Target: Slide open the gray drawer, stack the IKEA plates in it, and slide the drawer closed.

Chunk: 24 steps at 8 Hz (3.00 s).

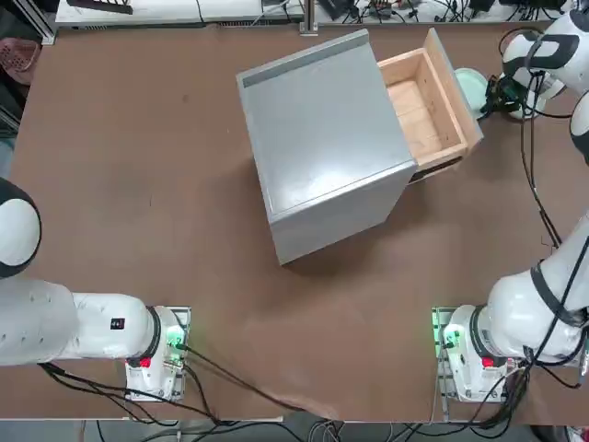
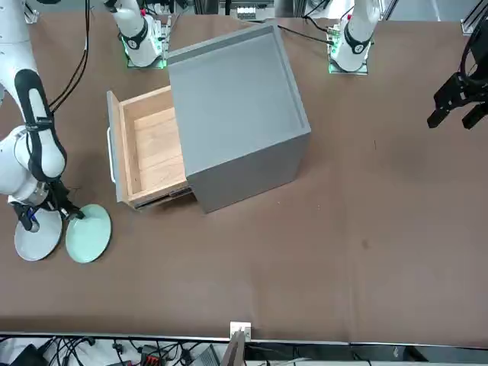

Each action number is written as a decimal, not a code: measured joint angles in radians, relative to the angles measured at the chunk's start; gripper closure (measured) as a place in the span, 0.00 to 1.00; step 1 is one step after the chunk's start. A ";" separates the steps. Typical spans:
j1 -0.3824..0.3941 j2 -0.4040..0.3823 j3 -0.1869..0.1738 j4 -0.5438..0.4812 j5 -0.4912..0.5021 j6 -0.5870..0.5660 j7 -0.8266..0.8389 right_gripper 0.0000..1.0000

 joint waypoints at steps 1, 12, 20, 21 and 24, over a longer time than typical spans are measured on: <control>-0.008 -0.019 -0.001 0.005 -0.001 -0.011 -0.018 1.00; 0.158 -0.593 0.064 0.183 0.025 -0.913 -0.016 1.00; 0.565 -0.601 0.072 -0.030 -0.219 -0.867 0.153 0.99; 0.578 -0.583 0.070 -0.030 -0.221 -0.858 0.165 0.97; 0.597 -0.547 0.067 0.001 -0.224 -0.843 0.179 0.43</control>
